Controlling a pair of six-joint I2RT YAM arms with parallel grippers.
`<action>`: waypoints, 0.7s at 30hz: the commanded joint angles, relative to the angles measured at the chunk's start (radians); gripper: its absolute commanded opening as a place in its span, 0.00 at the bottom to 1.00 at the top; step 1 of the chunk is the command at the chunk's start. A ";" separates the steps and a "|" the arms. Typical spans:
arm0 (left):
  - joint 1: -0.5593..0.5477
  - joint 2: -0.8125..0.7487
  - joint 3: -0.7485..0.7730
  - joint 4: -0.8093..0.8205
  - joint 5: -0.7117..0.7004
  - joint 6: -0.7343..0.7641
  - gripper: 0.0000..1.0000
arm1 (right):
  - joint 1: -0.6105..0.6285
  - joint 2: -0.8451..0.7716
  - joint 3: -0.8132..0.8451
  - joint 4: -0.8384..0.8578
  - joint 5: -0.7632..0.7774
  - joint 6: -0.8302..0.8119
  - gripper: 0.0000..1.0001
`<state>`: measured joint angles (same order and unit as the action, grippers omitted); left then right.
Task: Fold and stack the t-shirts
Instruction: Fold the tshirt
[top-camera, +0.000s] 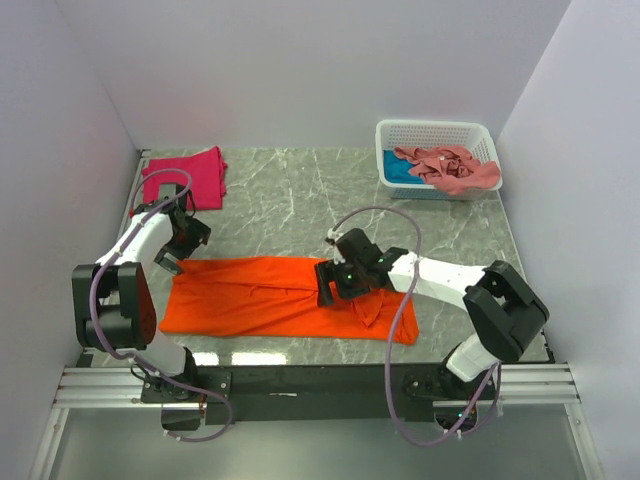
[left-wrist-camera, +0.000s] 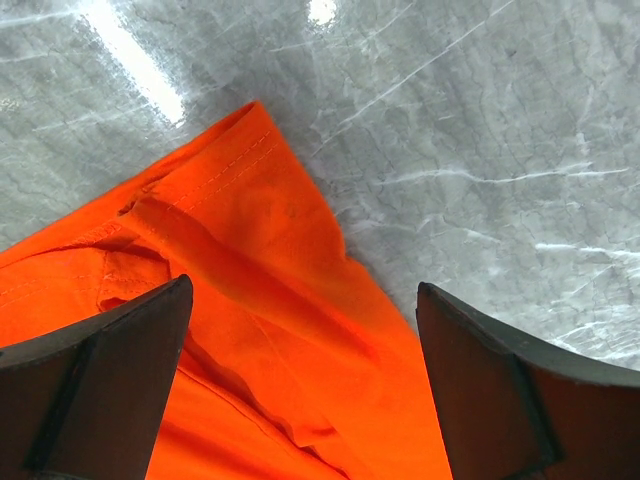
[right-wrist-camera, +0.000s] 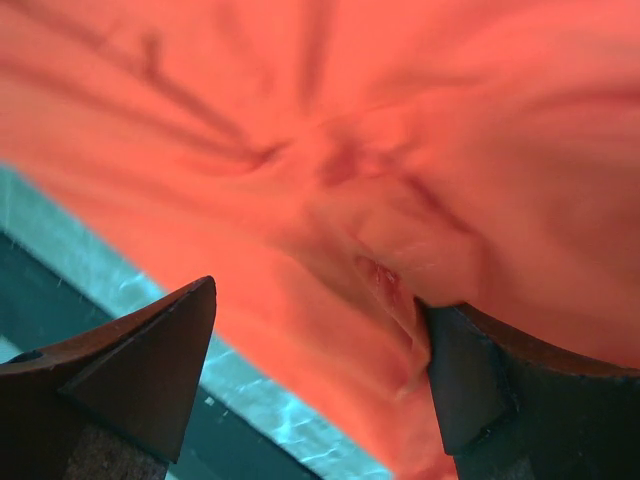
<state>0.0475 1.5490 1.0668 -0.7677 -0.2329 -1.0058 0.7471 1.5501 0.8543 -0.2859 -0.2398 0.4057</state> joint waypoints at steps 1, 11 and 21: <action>0.006 -0.020 0.018 0.002 -0.014 0.024 1.00 | 0.060 -0.074 -0.006 0.025 -0.021 -0.010 0.87; 0.005 -0.023 0.033 -0.005 -0.016 0.022 0.99 | 0.175 -0.226 -0.041 -0.002 -0.018 0.027 0.86; -0.018 -0.006 0.084 0.048 0.052 0.022 0.99 | -0.007 -0.377 -0.095 -0.024 0.027 0.140 0.87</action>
<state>0.0467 1.5490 1.1019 -0.7620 -0.2256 -1.0058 0.8280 1.2228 0.8021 -0.3286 -0.2100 0.4828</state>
